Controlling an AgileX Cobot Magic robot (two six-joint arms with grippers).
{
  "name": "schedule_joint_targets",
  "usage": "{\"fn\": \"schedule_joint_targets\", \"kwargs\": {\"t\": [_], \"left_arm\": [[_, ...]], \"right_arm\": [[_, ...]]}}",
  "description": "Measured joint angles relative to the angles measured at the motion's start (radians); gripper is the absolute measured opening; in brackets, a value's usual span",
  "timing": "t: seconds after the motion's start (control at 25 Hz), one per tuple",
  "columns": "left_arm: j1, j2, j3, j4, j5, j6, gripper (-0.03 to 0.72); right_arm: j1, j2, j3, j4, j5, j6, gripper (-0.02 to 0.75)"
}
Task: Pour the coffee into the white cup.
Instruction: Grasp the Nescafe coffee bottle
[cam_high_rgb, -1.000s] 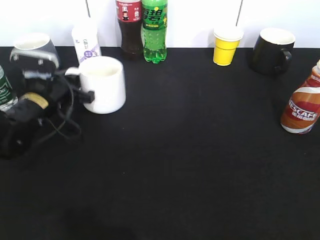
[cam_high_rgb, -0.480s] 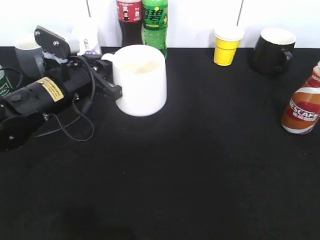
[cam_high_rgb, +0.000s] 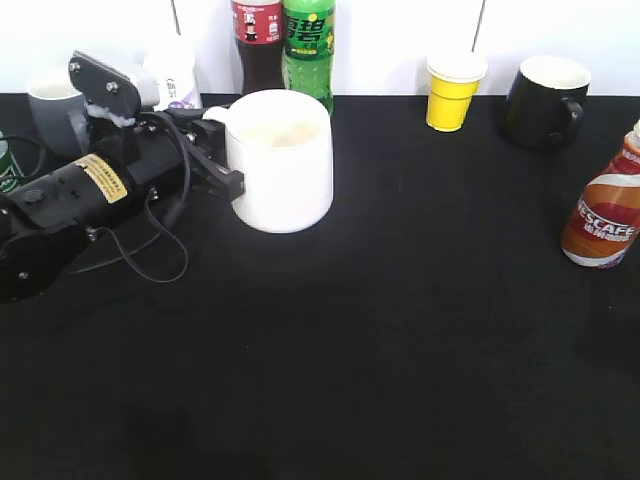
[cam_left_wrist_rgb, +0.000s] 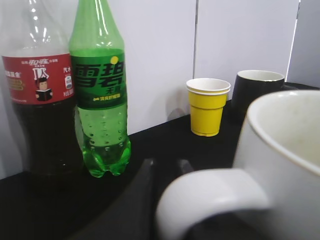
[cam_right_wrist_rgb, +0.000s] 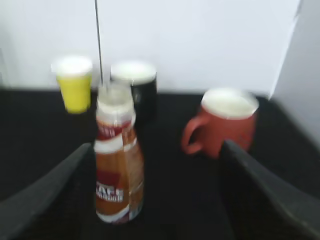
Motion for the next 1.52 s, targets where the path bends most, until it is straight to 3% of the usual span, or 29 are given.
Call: {"fn": "schedule_joint_targets", "kwargs": {"t": [0.2, 0.28, 0.44, 0.56, 0.72, 0.8, 0.96, 1.24, 1.4, 1.52], "left_arm": [[0.000, 0.000, 0.000, -0.002, 0.000, 0.000, 0.078], [0.000, 0.000, 0.000, -0.002, 0.000, 0.000, 0.078], [0.000, 0.000, 0.000, -0.002, 0.000, 0.000, 0.078], [0.000, 0.000, 0.000, -0.002, 0.000, 0.000, 0.078], [0.000, 0.000, 0.000, -0.002, 0.000, 0.000, 0.078], [0.000, 0.000, 0.000, -0.002, 0.000, 0.000, 0.078], [0.000, 0.000, 0.000, -0.002, 0.000, 0.000, 0.078], [0.000, 0.000, 0.000, -0.002, 0.000, 0.000, 0.078], [0.000, 0.000, 0.000, -0.002, 0.000, 0.000, 0.078], [0.000, 0.000, 0.000, -0.002, 0.000, 0.000, 0.078]], "right_arm": [[0.000, 0.430, 0.003, -0.067, -0.226, 0.071, 0.574], [0.000, 0.504, 0.006, -0.137, -0.249, 0.083, 0.574], [0.000, 0.556, 0.006, -0.157, -0.294, 0.147, 0.574], [0.000, 0.672, 0.006, -0.156, -0.503, 0.235, 0.574], [0.000, 0.902, 0.006, -0.155, -0.674, 0.193, 0.580], [0.000, 0.995, 0.006, -0.126, -0.808, 0.148, 0.655], [0.000, 1.164, -0.018, -0.119, -0.855, 0.109, 0.671], [0.000, 1.221, -0.183, -0.141, -0.851, 0.103, 0.666], [0.000, 1.247, -0.209, -0.169, -0.850, 0.100, 0.529], [0.000, 1.247, -0.207, -0.169, -0.851, 0.098, 0.529]]}}
